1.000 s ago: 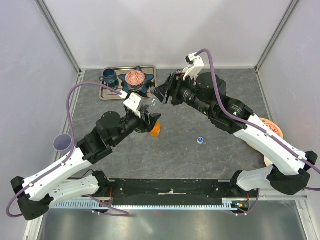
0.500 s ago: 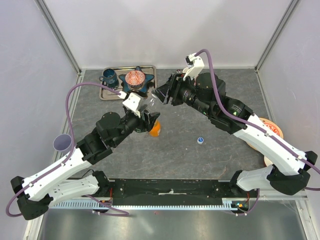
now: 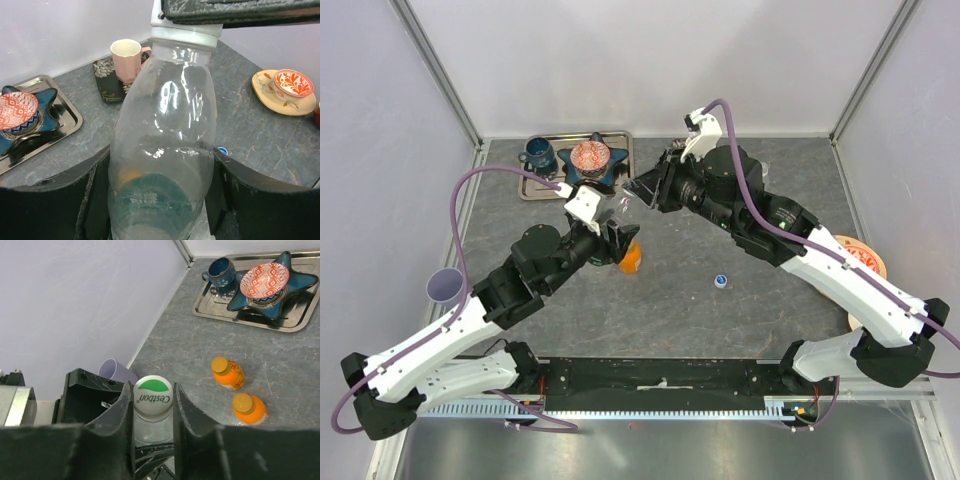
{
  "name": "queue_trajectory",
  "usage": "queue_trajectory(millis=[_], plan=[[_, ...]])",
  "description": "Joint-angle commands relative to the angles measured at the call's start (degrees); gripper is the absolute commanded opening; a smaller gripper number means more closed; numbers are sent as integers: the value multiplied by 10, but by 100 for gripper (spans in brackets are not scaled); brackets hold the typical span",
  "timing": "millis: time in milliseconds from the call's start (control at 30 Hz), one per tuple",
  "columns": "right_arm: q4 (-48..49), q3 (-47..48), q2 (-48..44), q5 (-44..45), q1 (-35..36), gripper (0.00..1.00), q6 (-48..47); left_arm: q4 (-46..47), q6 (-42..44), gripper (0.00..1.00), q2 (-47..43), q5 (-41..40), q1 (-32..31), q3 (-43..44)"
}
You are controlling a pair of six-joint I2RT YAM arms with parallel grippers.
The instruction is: Unscrew the bottle caps
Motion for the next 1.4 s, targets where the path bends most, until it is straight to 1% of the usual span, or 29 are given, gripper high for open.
queue_trajectory(millis=[0,33,100,200,233,267,300,333,367,400,433,500,533,567,600,633,667,700,733,767,800,833,867,900,933,967,1100,1267,1367], plan=[[6,-10,-7,-4,-1,15,0,27,17,51,-12,-6,-4,7],[7,-12,-8,-8,-1,1,-5,26,17,51,-11,0,-4,7],[12,-18,-12,-29,-1,0,-14,28,18,52,-17,13,-4,4],[20,-32,-26,-53,-1,0,-39,35,19,53,-28,54,-3,2],[21,-34,-28,-62,-2,0,-50,33,19,53,-28,93,-3,6],[21,-34,-35,-71,-1,0,-71,27,18,53,-28,113,-3,16],[22,-35,-40,-98,-2,0,-83,22,16,53,-26,134,-3,23],[24,-36,-44,-120,-5,0,-93,19,14,53,-23,183,-2,30],[26,-34,-54,-141,-8,0,-112,11,12,53,-23,208,0,45],[25,-33,-57,-181,-9,0,-121,6,8,53,-22,234,2,52],[24,-32,-62,-201,-12,0,-129,5,5,54,-22,282,3,58],[11,-29,-74,-222,-13,0,-154,-3,-2,55,-19,329,9,77],[0,-24,-76,-225,-15,0,-166,-6,-5,56,-16,383,12,82],[-11,-26,-85,-226,-15,0,-174,-7,-10,57,-14,412,25,90],[-11,-30,-93,-235,-17,0,-190,-6,-24,57,-11,441,34,95],[-11,-38,-97,-260,-20,0,-196,-2,-35,57,-2,508,45,98],[-13,-41,-105,-276,-22,0,-202,3,-46,57,4,545,71,101],[-12,-45,-108,-295,-24,0,-219,25,-78,57,8,581,85,101],[-12,-54,-112,-332,-25,0,-229,43,-97,57,14,656,99,99],[-12,-59,-118,-341,-25,0,-238,62,-120,57,24,689,125,90],[-12,-64,-121,-351,-25,0,-246,98,-170,57,30,719,135,83],[-12,-74,-123,-376,-28,0,-264,156,-195,57,35,767,143,71],[-11,-79,-130,-384,-29,0,-269,181,-237,57,45,784,153,67],[-11,-83,-132,-397,-29,0,-276,202,-254,57,49,811,157,63],[-12,-90,-137,-410,-28,0,-293,240,-268,57,53,821,159,57],[-12,-94,-139,-433,-28,0,-301,254,-292,56,62,830,159,56],[-16,-112,-158,-467,-28,0,-343,335,-349,48,77,859,161,43],[-29,-132,-184,-537,-28,0,-397,396,-392,48,90,886,161,30],[-32,-140,-184,-575,-28,0,-403,424,-419,48,100,894,161,22]])
